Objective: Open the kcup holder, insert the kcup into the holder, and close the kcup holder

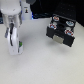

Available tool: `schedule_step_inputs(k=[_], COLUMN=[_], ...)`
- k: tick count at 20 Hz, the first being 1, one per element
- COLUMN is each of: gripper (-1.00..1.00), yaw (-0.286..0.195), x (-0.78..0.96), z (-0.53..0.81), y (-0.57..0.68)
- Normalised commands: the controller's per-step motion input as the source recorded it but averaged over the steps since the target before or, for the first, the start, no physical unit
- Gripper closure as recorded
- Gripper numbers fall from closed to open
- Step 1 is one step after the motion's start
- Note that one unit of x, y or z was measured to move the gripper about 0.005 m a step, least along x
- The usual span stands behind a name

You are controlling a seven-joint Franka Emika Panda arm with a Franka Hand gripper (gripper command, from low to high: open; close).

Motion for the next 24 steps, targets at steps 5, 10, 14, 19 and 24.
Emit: schedule_step_inputs(k=[5, 10, 14, 19, 24], gripper=[1.0, 1.0, 1.0, 1.0, 1.0], yaw=[0.023, 0.042, 0.035, 0.026, 0.012], x=[0.25, 0.22, 0.25, 0.29, 0.3], z=[0.95, 0.82, 0.75, 0.67, 0.52], y=[0.39, 0.57, 0.61, 0.65, 0.67])
